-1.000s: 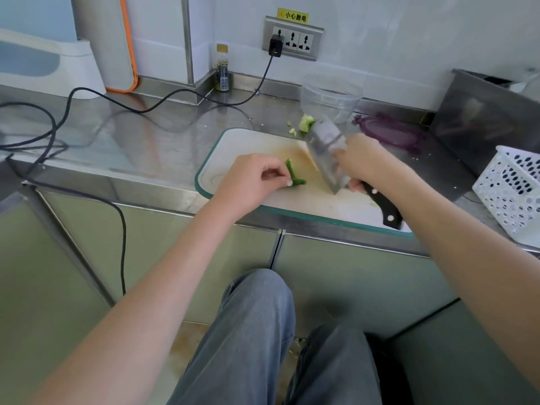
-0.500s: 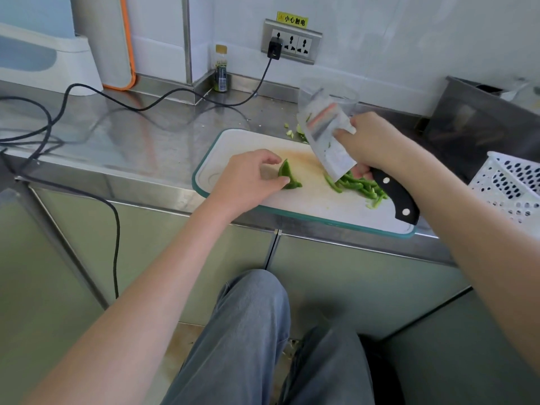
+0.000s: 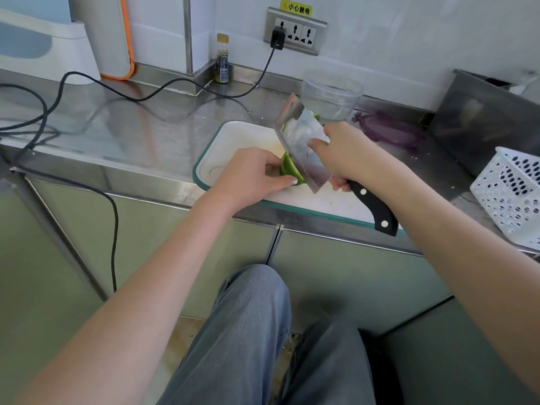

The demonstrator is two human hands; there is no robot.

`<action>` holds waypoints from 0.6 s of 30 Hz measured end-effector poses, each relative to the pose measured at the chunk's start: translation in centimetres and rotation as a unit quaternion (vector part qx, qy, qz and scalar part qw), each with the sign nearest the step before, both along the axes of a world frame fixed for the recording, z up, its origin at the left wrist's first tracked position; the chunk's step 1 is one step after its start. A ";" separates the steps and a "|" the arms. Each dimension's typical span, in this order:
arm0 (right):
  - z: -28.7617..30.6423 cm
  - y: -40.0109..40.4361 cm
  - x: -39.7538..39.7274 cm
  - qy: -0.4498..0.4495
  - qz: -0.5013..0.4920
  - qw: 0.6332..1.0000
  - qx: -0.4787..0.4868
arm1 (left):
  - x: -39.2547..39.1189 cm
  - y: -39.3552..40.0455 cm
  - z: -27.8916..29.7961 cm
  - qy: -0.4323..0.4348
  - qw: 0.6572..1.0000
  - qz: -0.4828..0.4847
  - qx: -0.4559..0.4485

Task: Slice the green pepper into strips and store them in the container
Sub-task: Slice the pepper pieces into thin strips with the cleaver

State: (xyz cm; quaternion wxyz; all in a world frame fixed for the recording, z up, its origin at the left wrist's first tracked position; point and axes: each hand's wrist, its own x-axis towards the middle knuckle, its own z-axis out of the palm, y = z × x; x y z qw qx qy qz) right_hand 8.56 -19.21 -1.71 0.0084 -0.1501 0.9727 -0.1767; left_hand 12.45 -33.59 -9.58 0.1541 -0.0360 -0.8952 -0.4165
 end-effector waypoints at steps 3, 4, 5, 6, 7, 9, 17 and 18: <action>-0.1 -0.1 0.1 0.006 0.008 1.000 0.009 | -0.1 0.0 0.2 -0.012 1.000 -0.008 0.002; -0.1 -0.1 0.2 0.006 0.010 1.000 0.014 | -0.2 0.1 0.2 -0.015 1.000 -0.007 -0.002; -0.2 -0.1 0.2 0.009 0.012 1.000 0.019 | -0.3 0.0 0.2 -0.017 1.000 -0.004 -0.009; -0.2 -0.1 0.1 0.011 0.013 1.000 0.024 | -0.3 0.0 0.2 -0.019 1.000 0.001 -0.016; -0.3 0.0 0.0 0.013 0.014 1.000 0.025 | -0.4 0.0 0.2 -0.021 1.000 0.002 -0.021; -0.5 0.0 -0.1 0.017 0.016 0.999 0.023 | -0.6 -0.1 0.2 -0.026 0.999 -0.001 -0.025; -1.2 -0.5 -0.3 0.026 0.025 0.999 0.031 | -1.1 -0.3 -0.1 -0.035 0.999 -0.008 -0.032; -1.3 -0.4 -0.4 0.024 0.027 0.999 0.022 | -1.0 -0.2 -0.1 -0.034 0.999 -0.013 -0.027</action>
